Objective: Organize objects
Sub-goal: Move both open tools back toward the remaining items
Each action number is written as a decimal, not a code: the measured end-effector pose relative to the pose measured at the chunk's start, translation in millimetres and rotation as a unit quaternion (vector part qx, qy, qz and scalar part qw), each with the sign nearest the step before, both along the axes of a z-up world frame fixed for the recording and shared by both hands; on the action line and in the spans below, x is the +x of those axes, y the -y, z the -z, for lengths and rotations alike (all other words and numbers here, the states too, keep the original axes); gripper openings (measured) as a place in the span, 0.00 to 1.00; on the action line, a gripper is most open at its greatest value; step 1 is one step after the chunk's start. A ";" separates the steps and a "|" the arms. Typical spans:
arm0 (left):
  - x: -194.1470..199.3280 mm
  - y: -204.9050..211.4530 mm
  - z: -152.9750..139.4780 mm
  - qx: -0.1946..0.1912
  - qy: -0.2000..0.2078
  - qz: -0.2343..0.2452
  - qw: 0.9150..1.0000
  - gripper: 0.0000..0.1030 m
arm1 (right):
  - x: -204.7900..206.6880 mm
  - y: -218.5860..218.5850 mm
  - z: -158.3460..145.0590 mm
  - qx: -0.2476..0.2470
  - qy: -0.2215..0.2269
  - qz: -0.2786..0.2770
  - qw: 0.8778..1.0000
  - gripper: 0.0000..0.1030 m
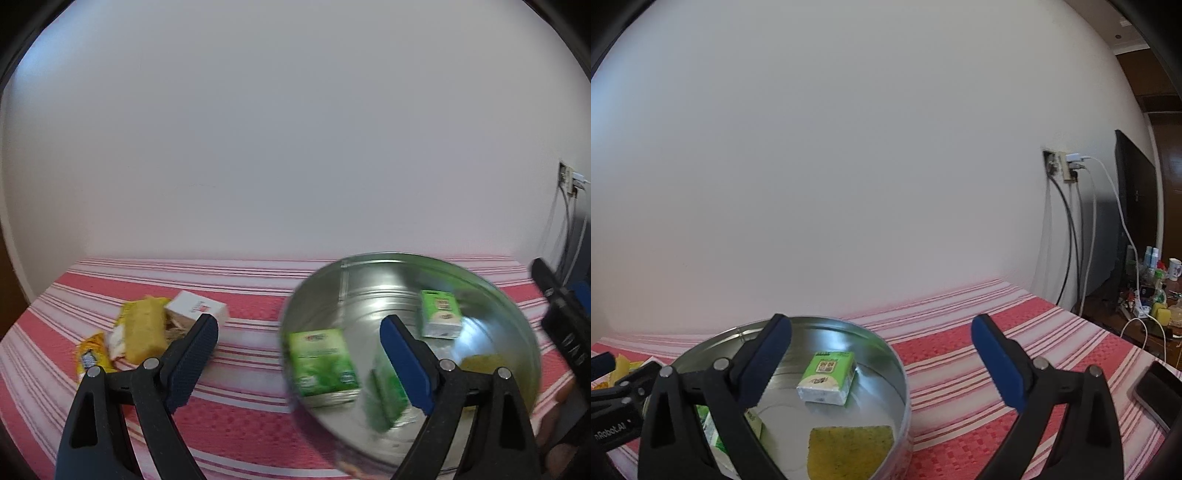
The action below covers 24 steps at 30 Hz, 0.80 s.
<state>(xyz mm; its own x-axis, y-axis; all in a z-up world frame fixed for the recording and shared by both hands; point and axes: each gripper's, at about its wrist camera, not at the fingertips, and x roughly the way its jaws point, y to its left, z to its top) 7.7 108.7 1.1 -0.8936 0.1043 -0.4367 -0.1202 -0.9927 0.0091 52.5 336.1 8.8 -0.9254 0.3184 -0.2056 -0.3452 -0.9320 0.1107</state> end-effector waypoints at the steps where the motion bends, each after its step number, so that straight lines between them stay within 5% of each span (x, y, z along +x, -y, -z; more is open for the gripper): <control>1: 0.3 3.2 1.5 -0.002 0.000 -0.003 1.000 0.88 | 0.9 -0.8 -0.6 0.000 -0.002 0.005 1.000 0.97; 9: 2.9 31.6 10.9 -0.039 -0.028 -0.036 0.998 0.88 | 9.6 -0.2 -5.9 0.001 -0.016 0.040 0.999 0.97; 24: -8.8 96.8 20.7 -0.022 -0.003 -0.069 0.997 0.88 | 23.9 40.4 -9.3 0.000 -0.021 0.050 0.999 0.97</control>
